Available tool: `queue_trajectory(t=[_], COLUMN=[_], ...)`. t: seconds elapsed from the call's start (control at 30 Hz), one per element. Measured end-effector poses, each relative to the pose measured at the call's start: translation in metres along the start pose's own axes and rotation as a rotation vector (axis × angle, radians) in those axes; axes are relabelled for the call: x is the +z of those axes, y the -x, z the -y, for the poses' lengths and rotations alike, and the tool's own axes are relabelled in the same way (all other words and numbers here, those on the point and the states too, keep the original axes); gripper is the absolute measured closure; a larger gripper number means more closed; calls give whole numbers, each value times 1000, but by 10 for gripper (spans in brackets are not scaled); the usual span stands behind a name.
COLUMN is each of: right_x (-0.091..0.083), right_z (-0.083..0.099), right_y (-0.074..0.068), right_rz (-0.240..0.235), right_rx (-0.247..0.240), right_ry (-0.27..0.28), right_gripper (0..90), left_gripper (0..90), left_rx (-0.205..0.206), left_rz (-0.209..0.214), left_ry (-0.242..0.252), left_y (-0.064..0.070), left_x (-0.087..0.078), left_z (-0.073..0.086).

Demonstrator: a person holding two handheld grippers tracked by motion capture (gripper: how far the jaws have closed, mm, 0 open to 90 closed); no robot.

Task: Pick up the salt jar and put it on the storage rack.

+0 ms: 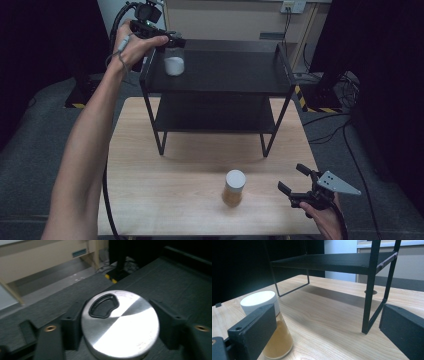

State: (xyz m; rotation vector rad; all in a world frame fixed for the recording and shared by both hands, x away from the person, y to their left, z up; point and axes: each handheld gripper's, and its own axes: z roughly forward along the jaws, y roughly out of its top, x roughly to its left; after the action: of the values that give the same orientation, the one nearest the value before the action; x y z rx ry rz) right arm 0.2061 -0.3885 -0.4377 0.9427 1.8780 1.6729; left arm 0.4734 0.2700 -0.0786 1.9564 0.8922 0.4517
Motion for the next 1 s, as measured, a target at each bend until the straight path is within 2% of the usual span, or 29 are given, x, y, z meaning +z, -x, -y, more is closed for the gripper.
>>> queue_trajectory(t=[0.03, 0.07, 0.1, 0.3, 0.6, 0.8, 1.0], right_x=[0, 0, 0, -1, 0, -1, 0], right_z=[0, 0, 0, 0, -1, 0, -1], right_y=[0, -1, -1, -1, -2, -2, -2], right_rz=[2, 5, 6, 7, 6, 9, 7], right_rx=[-1, -2, -1, 0, -1, 5, 2], right_ry=[0, -2, -2, 1, -2, 1, 1], right_gripper=[14, 14, 14, 14, 14, 14, 14], left_gripper=[233, 161, 134, 79, 54, 54, 53], left_rx=[16, 20, 18, 22, 45, 72, 100], left_rz=[-16, -28, -30, -62, -42, -20, 11], left_ry=[8, 10, 23, 110, 209, 283, 298], left_y=[4, 7, 8, 16, 27, 35, 43], left_x=[1, 1, 0, -10, -34, -48, -59], left_z=[2, 1, 2, 1, 1, 10, 18])
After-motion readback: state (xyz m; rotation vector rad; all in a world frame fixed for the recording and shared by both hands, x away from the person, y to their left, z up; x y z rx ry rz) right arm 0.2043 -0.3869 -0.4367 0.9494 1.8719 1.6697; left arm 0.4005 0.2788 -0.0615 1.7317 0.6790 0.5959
